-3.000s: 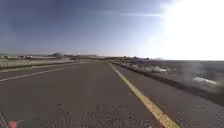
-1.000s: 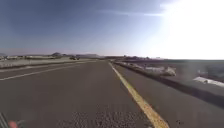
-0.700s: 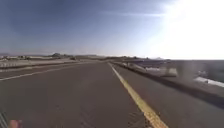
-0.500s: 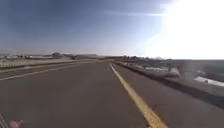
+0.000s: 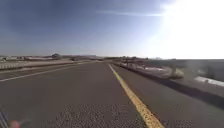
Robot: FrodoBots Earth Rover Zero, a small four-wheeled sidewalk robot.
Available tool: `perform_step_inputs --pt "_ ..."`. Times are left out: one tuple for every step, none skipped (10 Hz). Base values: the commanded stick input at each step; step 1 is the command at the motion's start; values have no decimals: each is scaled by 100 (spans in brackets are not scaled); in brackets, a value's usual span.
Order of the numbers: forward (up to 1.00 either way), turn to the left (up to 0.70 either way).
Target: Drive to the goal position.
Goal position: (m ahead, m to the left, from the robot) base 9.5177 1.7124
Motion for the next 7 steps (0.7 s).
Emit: perform_step_inputs --pt "70 0" --pt "70 0" --pt "70 0" --pt "70 0" --pt "70 0" --pt "70 0" --pt "70 0"
